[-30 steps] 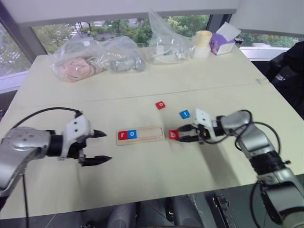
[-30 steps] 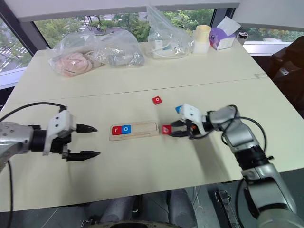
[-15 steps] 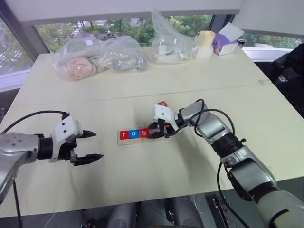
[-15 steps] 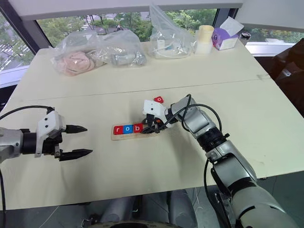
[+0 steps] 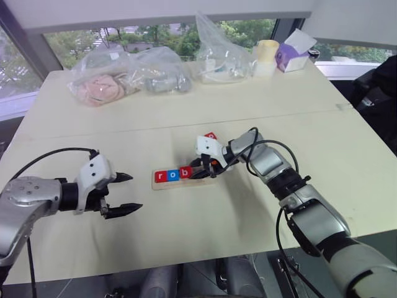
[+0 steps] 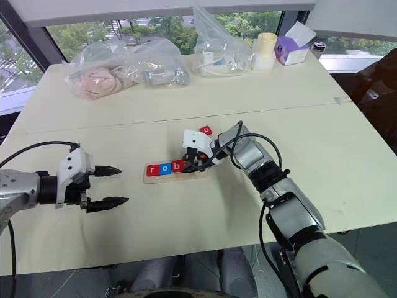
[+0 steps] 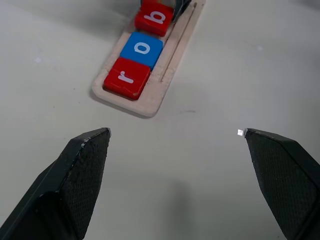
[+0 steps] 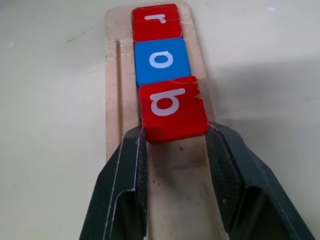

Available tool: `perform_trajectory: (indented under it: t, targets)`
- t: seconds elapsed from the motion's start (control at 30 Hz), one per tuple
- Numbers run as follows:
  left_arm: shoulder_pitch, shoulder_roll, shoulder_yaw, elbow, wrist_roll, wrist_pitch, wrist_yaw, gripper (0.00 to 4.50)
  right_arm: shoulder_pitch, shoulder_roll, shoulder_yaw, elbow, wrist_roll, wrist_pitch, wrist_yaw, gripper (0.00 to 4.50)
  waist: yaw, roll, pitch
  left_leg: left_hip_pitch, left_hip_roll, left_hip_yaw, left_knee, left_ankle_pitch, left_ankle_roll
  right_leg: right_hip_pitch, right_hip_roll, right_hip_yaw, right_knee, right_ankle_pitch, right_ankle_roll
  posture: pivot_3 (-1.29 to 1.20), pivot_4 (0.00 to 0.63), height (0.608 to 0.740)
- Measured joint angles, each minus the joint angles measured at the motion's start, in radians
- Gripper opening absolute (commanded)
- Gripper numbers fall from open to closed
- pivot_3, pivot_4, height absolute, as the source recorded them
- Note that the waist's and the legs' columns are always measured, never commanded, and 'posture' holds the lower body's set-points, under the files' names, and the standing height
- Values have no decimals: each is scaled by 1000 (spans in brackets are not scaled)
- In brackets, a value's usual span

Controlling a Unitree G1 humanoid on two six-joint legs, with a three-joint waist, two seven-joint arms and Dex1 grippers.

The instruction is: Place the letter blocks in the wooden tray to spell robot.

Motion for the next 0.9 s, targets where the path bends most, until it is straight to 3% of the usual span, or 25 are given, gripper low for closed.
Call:
perform_trajectory:
  t: [0.23, 0.47, 0.77, 0.9]
  targets:
    - [-18, -11, -30, 1, 3, -1, 14, 4500, 0, 7, 0, 0, -19, -4, 3, 1118, 0, 0, 0, 0, 0, 0, 0, 0, 0, 0, 0, 0, 0, 0, 0, 0, 150, 740]
    - [-25, -22, -39, 17, 22, -11, 26, 4500, 5, 13, -1, -29, -21, 19, 7, 4456, 0, 0, 0, 0, 0, 0, 0, 0, 0, 0, 0, 0, 0, 0, 0, 0, 150, 740]
    - [-52, -38, -69, 62, 44, -46, 23, 4500, -42, 44, -118, -32, 14, -1, -99, 4456, 0, 0, 0, 0, 0, 0, 0, 0, -1, 0, 0, 0, 0, 0, 0, 0, 150, 740]
    - [-54, -40, -69, 68, 43, -49, 20, 4500, -18, -24, -138, -73, -20, -92, -157, 4456, 7, 0, 0, 0, -1, 0, 0, 0, -1, 0, -1, 0, 0, 0, 0, 0, 150, 740]
